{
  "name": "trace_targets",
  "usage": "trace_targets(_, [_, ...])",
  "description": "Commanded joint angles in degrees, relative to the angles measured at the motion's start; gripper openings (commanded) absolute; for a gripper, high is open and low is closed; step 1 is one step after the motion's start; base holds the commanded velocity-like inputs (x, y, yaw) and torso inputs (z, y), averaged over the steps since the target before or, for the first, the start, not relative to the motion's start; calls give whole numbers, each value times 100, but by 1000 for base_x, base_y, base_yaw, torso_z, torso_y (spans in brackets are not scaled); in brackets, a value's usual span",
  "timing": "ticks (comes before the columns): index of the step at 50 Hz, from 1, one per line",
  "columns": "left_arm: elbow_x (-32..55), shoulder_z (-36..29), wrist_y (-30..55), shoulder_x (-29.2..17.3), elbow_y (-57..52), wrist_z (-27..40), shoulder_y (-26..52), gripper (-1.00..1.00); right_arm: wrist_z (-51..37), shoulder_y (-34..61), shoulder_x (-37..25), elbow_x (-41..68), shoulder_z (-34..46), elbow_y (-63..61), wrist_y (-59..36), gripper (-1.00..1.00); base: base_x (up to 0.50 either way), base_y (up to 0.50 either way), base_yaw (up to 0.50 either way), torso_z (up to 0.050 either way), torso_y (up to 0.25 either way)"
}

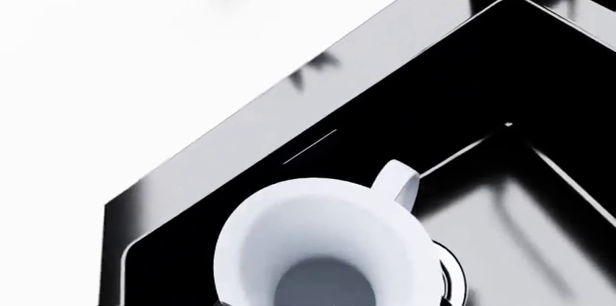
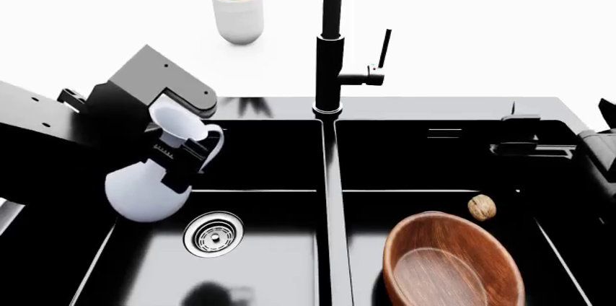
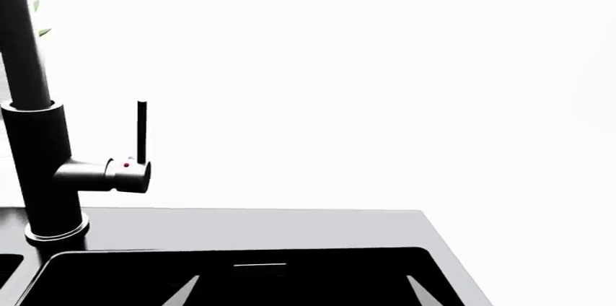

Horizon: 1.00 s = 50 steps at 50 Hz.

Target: Pick the bowl and pitcher and place them in the sink. Then turn on the water.

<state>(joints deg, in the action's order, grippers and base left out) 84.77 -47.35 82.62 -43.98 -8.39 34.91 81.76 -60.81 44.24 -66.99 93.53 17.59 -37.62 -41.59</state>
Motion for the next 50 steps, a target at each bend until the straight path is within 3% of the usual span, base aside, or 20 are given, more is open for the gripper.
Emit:
trace_targets(1, [-97,-47,-146,-35,-31,60,53,-100,-25,37,3,21,15,-44,-45,100,0,0,0,0,0])
trace_targets(6, [-371,-315,2,127,225,-344,348,-100,-65,75,16,43,19,-26,-62,100,0,0,0,0,2])
trace_targets(16, [-1804,-1880,5,843,1492,-2530,1409,-100,-65,267,164,31,144,127,-223,100,1,0,0,0,0])
trace_targets(26, [-2438,-3004,-151,1420,2091,-3784,1829,-100,-54,344,232,5,200,166,-291,100,0,0,0,0,1])
trace_targets(36, [-2782,-3656,-551,1875,2542,-4535,1701,-100,-8,290,263,-65,222,220,-276,100,0,0,0,0,0])
trace_targets(50, [-2879,-4022,-756,2110,2622,-5010,1579,-100,-20,322,299,-68,253,242,-310,100,0,0,0,0,1])
